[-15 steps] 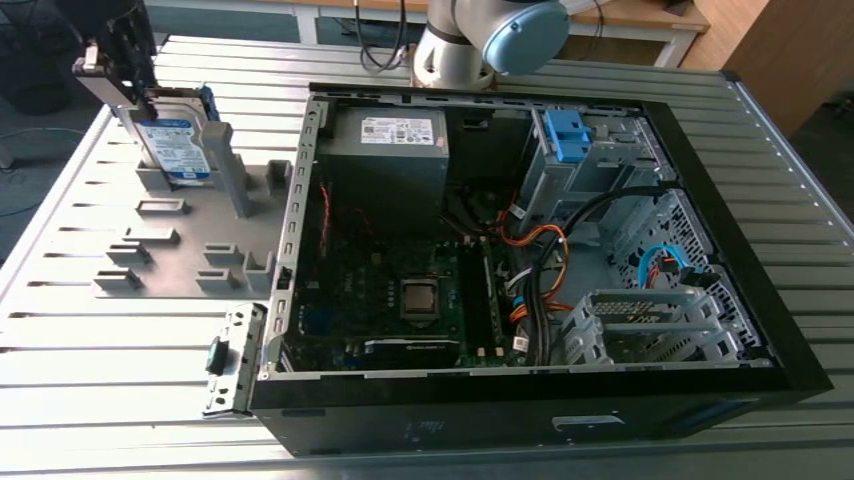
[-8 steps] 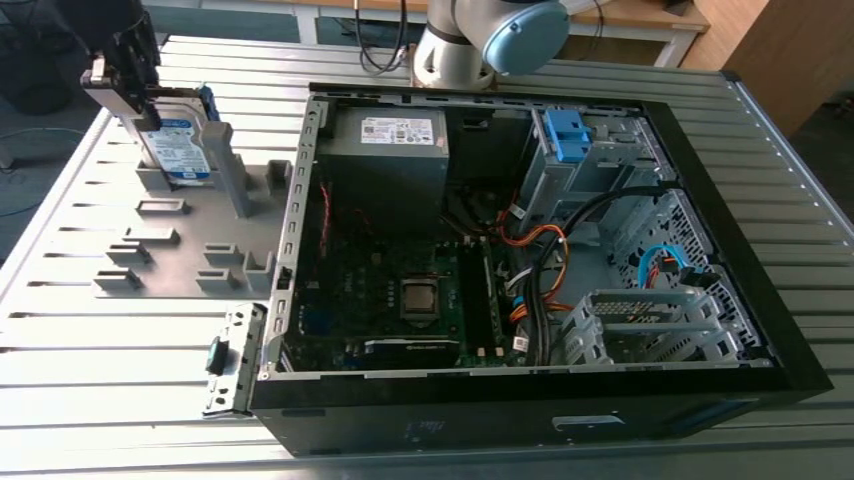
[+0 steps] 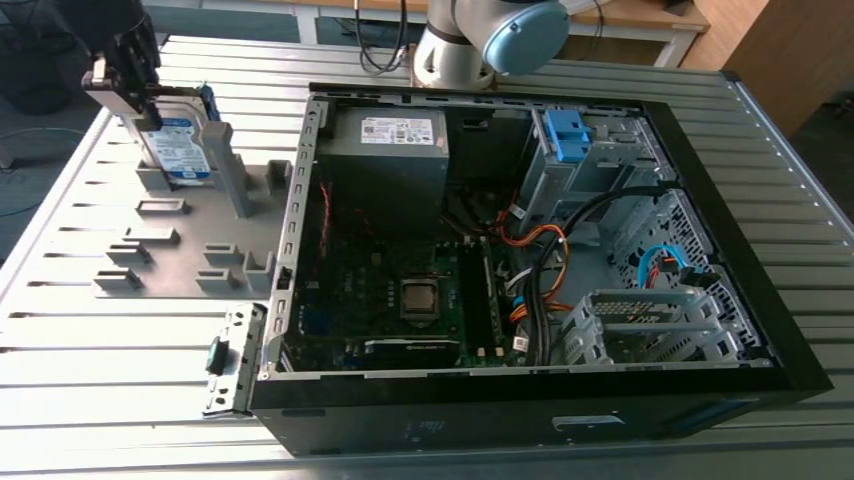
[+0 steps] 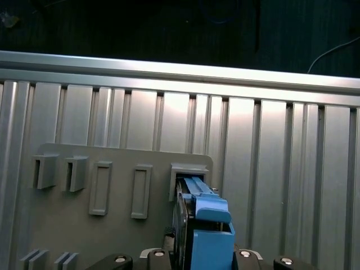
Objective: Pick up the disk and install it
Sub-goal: 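Pick up the disk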
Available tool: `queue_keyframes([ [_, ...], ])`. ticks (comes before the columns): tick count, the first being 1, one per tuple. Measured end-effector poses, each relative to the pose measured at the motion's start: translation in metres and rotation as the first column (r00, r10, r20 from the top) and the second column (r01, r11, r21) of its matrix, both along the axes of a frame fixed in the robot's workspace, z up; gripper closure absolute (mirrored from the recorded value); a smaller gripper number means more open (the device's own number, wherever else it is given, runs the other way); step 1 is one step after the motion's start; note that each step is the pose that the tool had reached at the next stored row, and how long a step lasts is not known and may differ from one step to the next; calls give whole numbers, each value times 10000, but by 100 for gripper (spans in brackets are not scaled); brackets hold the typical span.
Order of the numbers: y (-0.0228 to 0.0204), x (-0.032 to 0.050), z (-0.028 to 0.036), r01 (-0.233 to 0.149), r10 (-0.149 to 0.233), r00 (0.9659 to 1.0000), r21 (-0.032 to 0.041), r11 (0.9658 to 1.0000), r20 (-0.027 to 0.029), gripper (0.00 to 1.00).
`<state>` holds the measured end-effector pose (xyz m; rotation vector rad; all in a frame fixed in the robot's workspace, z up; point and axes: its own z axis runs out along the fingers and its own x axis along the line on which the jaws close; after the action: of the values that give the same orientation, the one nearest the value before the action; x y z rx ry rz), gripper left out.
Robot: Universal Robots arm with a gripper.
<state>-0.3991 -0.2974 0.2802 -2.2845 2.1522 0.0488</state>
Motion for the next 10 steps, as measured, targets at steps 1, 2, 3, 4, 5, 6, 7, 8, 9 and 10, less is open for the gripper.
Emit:
queue_keyframes([
  [1, 0, 0, 0, 0, 0, 10000, 2, 10000, 0, 61],
  [2, 0, 0, -1, -1, 1, 10000, 2, 10000, 1, 63],
  [3, 0, 0, -1, -1, 1, 10000, 2, 10000, 1, 63],
  [4, 0, 0, -2, -1, 1, 10000, 2, 10000, 1, 63],
  [5, 0, 0, -2, -1, 1, 10000, 2, 10000, 0, 63],
  [6, 0, 0, -2, -1, 1, 10000, 2, 10000, 0, 63],
  [7, 0, 0, -5, -1, 1, 10000, 2, 10000, 1, 63],
  [8, 0, 0, -8, -1, 1, 10000, 2, 10000, 1, 63],
  [9, 0, 0, -8, -1, 1, 10000, 2, 10000, 1, 63],
  [10, 0, 0, -8, -1, 1, 10000, 2, 10000, 1, 63],
])
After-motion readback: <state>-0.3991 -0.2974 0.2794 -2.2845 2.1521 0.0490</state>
